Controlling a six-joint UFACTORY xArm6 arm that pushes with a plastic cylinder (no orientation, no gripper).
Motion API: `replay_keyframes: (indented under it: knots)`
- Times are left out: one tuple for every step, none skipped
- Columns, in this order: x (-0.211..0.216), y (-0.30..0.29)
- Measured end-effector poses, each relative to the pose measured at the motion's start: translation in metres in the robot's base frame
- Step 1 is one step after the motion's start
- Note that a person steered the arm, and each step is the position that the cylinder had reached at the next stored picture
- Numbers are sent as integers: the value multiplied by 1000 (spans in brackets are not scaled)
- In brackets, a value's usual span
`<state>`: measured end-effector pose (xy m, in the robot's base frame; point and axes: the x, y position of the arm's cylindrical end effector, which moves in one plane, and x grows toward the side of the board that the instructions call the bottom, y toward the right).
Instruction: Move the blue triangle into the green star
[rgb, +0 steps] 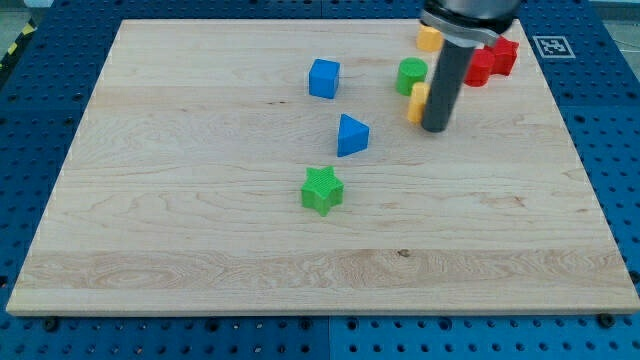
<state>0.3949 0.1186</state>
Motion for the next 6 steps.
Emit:
replay_keyframes:
  knots:
    - [2,-36]
    - [21,-53]
    - [40,-60]
    - [50,-75]
    - [23,-68]
    - [-2,-75]
